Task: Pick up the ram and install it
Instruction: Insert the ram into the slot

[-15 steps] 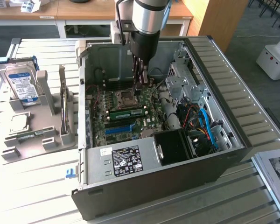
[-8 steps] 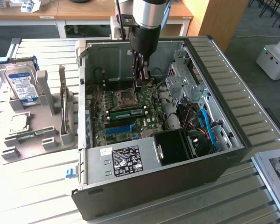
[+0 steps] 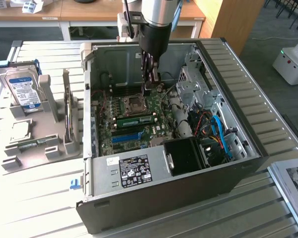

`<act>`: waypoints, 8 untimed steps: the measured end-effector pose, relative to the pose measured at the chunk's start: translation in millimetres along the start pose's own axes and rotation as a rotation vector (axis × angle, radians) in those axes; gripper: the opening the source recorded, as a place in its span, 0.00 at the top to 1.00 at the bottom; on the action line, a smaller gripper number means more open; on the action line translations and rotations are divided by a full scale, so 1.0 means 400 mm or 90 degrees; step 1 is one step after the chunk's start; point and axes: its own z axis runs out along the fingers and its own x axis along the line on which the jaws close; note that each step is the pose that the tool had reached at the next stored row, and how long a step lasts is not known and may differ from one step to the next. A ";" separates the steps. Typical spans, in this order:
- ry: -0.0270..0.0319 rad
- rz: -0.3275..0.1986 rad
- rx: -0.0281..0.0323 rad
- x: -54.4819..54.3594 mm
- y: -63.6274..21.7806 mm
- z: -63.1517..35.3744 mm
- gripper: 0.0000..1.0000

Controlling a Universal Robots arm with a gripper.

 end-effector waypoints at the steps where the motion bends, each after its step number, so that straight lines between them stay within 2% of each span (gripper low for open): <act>1: 0.0001 0.000 0.0000 0.000 0.000 0.000 0.81; 8: 0.0001 0.000 0.0000 0.000 0.000 -0.011 0.81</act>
